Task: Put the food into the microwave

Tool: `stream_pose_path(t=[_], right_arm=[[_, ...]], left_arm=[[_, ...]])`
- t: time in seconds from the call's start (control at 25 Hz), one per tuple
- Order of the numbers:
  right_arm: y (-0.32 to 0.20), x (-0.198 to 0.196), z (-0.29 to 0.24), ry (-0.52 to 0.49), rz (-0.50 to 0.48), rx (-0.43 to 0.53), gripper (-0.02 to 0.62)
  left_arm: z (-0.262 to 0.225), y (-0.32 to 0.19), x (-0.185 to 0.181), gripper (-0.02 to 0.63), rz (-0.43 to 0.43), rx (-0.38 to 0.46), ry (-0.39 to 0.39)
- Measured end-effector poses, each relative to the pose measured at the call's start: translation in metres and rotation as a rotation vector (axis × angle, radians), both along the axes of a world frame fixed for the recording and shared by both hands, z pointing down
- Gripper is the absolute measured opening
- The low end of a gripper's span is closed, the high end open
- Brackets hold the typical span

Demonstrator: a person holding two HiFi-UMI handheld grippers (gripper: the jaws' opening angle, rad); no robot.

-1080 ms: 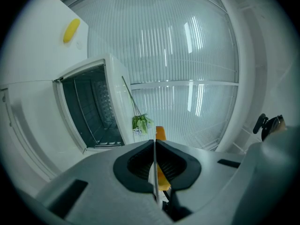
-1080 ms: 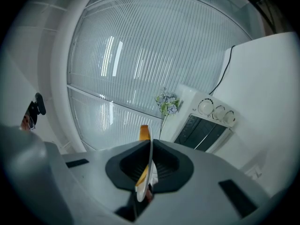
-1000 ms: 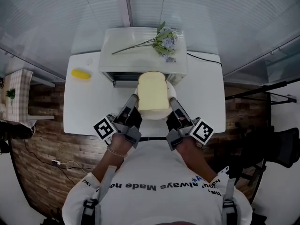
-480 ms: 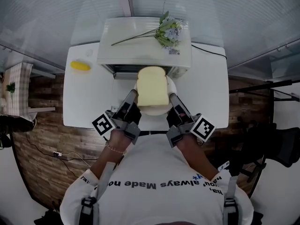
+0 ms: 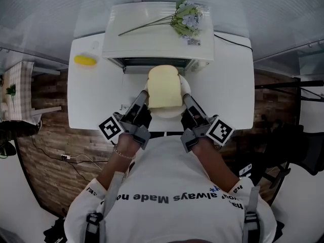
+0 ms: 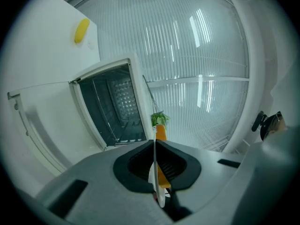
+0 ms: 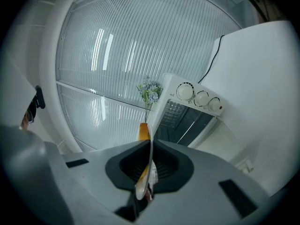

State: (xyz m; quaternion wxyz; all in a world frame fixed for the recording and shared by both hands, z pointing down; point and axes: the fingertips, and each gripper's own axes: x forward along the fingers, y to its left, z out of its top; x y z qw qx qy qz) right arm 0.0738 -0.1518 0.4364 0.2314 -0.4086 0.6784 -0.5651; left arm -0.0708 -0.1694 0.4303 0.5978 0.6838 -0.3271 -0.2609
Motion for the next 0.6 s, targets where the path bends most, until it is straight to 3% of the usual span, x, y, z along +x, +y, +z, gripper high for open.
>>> stream_pose_path(t=[0.6], right_arm=[[-0.021, -0.006, 0.068, 0.051, 0.005, -0.072, 0.023]], left_arm=[[0.069, -0.026, -0.005, 0.018, 0.042, -0.037, -0.045]])
